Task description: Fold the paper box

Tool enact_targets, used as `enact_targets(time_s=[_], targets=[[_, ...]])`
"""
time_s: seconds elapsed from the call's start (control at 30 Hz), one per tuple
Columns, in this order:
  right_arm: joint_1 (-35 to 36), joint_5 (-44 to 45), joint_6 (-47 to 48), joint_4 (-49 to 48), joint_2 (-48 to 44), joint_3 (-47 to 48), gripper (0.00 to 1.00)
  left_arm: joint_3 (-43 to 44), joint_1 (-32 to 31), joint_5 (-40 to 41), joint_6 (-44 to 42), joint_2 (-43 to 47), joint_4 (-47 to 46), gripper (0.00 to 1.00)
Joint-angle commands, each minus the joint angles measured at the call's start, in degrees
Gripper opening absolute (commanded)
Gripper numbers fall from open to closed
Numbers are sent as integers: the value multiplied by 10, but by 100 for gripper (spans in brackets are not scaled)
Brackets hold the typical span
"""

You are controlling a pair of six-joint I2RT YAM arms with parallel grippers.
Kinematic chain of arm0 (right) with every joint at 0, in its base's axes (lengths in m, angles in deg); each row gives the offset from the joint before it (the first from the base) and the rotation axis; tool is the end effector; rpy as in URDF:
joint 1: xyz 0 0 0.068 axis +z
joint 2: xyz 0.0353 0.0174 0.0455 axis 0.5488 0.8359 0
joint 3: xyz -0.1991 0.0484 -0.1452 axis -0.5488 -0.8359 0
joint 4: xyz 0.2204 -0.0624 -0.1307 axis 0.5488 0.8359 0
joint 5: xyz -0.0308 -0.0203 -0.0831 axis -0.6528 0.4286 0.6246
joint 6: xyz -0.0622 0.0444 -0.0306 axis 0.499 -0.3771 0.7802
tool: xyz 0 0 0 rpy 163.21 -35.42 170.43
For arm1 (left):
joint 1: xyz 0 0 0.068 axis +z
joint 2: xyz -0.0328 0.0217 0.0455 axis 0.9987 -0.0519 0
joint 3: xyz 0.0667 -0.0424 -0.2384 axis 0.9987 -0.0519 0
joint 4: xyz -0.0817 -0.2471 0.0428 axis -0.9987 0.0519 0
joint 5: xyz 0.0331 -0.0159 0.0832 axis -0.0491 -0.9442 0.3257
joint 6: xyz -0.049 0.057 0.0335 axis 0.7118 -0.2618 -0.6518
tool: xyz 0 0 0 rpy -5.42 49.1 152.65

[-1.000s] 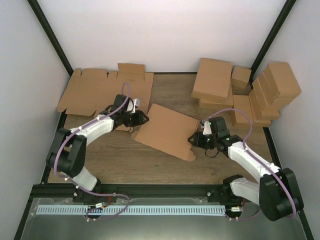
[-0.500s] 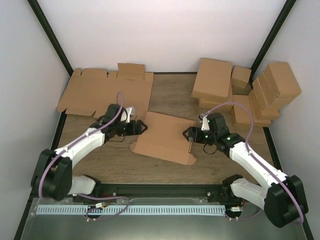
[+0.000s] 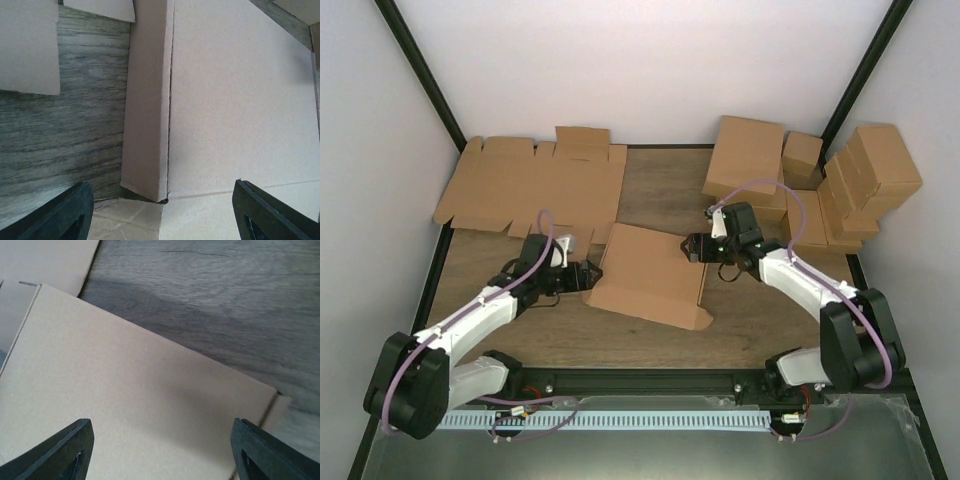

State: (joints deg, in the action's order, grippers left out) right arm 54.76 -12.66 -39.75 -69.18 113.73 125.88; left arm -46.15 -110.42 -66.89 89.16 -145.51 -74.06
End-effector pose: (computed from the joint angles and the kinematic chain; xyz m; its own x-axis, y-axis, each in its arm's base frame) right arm 0.2750 0.1282 0.1615 -0.8224 0.0416 -0.5673 -0.2433 0.8758 0.4169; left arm 0.2205 -0.1228 0.1368 -0.8714 -0.1221 -0.4751 0.1908 0.8079 -0.5576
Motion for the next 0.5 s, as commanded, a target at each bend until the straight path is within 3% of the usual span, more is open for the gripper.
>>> enact_targets(time_s=[0.0,0.3,0.47], targets=[[-7,-106,83,-64,44,49,77,-11,1,-38,-6,0,-45,75],[-22,-141,188,-54,197,169,78,-27,2,-55,-5,23,-55,75],[-26,-238,226,-23,274,229,73,-18,1,-54,0,30,-54,74]])
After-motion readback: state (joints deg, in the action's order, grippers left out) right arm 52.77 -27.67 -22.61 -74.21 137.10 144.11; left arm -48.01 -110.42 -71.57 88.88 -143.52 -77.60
